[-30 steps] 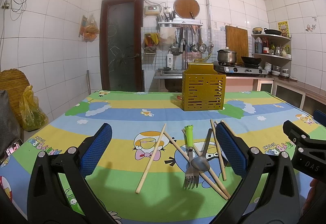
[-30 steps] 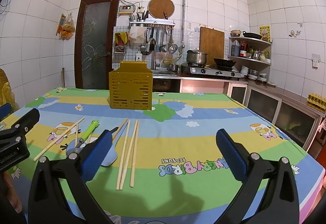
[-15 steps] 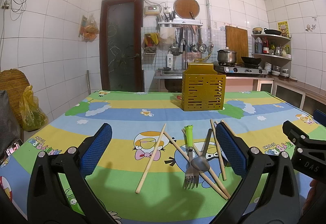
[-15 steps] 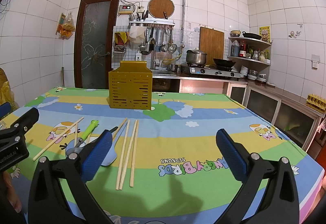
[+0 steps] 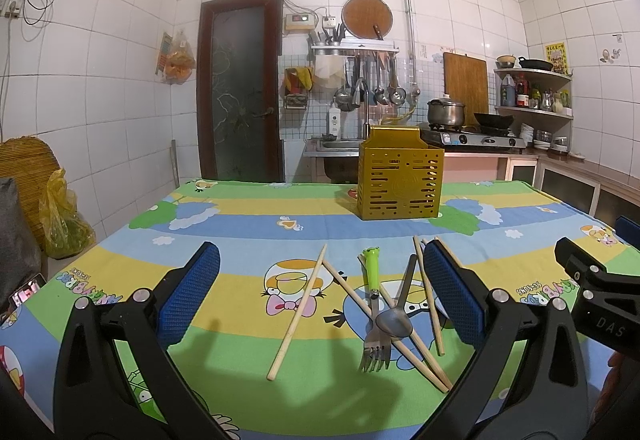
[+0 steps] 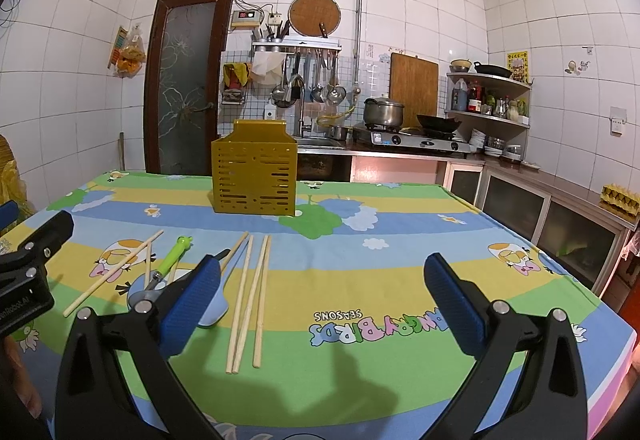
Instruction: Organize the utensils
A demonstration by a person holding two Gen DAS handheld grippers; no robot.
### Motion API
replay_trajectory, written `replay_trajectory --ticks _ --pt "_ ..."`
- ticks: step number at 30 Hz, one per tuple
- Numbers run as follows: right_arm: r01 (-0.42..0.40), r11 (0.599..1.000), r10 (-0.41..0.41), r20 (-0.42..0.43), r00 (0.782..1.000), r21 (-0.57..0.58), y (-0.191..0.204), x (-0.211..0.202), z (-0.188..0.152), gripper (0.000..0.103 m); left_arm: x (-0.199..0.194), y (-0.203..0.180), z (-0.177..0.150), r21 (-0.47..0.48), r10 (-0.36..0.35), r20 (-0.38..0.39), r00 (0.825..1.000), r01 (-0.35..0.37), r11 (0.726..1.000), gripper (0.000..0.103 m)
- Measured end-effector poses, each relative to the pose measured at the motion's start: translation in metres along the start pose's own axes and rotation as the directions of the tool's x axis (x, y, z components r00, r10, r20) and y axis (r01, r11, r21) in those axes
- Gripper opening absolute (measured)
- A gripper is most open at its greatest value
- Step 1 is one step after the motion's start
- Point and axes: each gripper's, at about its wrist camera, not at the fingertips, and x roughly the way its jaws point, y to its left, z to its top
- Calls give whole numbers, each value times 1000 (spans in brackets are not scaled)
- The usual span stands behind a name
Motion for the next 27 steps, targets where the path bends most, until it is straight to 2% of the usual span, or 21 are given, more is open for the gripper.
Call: replay_trajectory --ticks 27 --pt "5 1000 -5 4 1000 3 -2 -1 0 99 -4 1 3 2 0 7 1000 0 1000 98"
